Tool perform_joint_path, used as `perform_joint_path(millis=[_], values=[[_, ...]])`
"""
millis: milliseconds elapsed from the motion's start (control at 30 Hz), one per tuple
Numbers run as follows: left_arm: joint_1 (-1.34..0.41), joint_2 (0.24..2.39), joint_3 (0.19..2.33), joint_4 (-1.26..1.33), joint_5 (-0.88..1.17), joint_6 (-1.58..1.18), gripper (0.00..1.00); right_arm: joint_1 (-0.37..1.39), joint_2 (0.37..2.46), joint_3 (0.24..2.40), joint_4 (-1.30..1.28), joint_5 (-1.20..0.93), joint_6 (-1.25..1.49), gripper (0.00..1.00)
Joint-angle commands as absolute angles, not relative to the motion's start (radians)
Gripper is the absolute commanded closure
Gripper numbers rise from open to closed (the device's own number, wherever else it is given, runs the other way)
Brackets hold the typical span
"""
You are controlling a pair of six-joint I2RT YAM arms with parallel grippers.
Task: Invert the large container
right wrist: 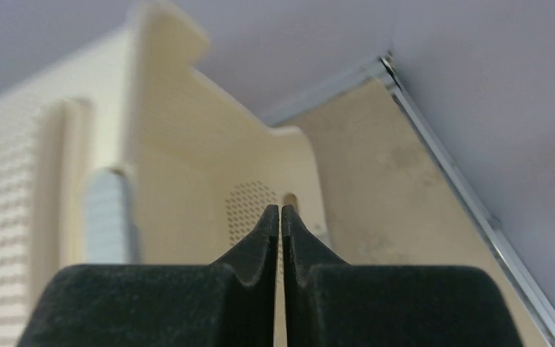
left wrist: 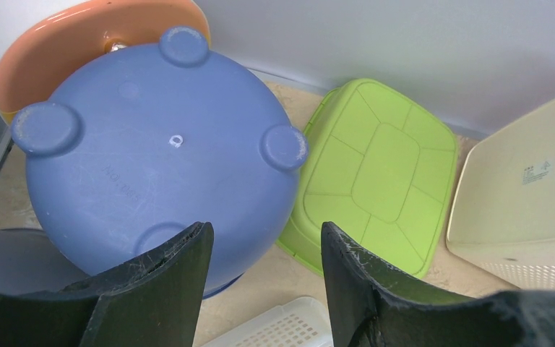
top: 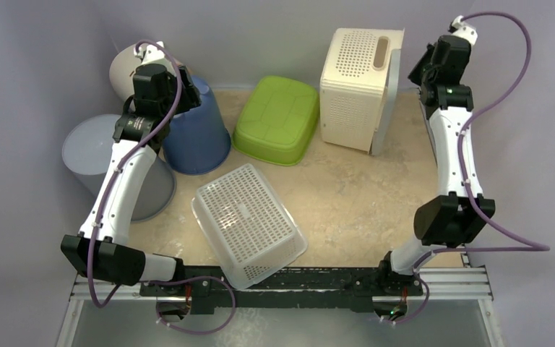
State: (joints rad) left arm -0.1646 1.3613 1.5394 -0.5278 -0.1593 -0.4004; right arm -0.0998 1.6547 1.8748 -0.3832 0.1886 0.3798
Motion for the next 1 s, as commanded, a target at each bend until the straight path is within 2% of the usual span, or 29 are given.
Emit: perform_joint_path(millis=[0,200,233,300,367,533,633,800,967], values=[[-0.158,1.362,1.555,-0.473,-0.152,-0.385,0.44,-0.127,1.631,1.729,-0.409,0.279,0.351,0.97],[-0.158,1.368,1.563,-0.479,-0.151,-0.374,0.44,-0.141,1.588,1.644,-0.344,0.233,0.366,0.97],[-0.158,1.369,1.563,-0.480,-0.150,-0.372,0.44,-0.141,1.582,1.649,-0.338,0.229,0.368,0.93],[-0.158,1.368,1.560,-0.480,-0.150,-0.374,0.44,-0.141,1.580,1.682,-0.349,0.240,0.368,0.73],[-0.158,1.368,1.558,-0.479,-0.146,-0.377,0.44,-0.141,1.586,1.754,-0.364,0.246,0.361,0.59],[-0.158,1.363,1.548,-0.473,-0.144,-0.382,0.44,-0.140,1.620,1.917,-0.320,0.240,0.316,0.44],[-0.158,1.362,1.543,-0.468,-0.142,-0.387,0.44,-0.140,1.700,2.042,-0.351,0.176,0.305,0.41],[-0.157,1.363,1.550,-0.465,-0.152,-0.387,0.44,-0.140,1.898,2.284,-0.448,-0.006,0.326,0.42],[-0.153,1.365,1.554,-0.467,-0.158,-0.385,0.44,-0.140,1.957,2.321,-0.439,-0.131,0.398,0.43]])
